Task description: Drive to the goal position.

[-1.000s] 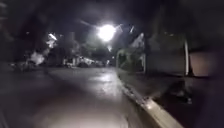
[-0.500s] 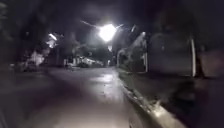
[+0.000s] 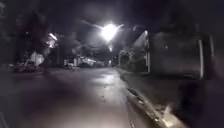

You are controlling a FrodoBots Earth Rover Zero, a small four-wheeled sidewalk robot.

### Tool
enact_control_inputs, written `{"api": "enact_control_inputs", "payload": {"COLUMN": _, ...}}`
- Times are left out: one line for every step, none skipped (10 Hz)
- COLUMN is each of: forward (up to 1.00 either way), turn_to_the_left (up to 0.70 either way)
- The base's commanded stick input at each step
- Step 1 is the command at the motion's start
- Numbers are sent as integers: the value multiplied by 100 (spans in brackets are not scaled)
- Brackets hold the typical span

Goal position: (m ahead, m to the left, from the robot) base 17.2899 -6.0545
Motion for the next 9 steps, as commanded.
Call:
{"api": "enact_control_inputs", "payload": {"forward": 50, "turn_to_the_left": 0}}
{"api": "enact_control_inputs", "payload": {"forward": 50, "turn_to_the_left": 0}}
{"api": "enact_control_inputs", "payload": {"forward": 50, "turn_to_the_left": 0}}
{"api": "enact_control_inputs", "payload": {"forward": 50, "turn_to_the_left": 0}}
{"api": "enact_control_inputs", "payload": {"forward": 50, "turn_to_the_left": 0}}
{"api": "enact_control_inputs", "payload": {"forward": 50, "turn_to_the_left": 0}}
{"api": "enact_control_inputs", "payload": {"forward": 50, "turn_to_the_left": 0}}
{"api": "enact_control_inputs", "payload": {"forward": 50, "turn_to_the_left": 0}}
{"api": "enact_control_inputs", "payload": {"forward": 50, "turn_to_the_left": 0}}
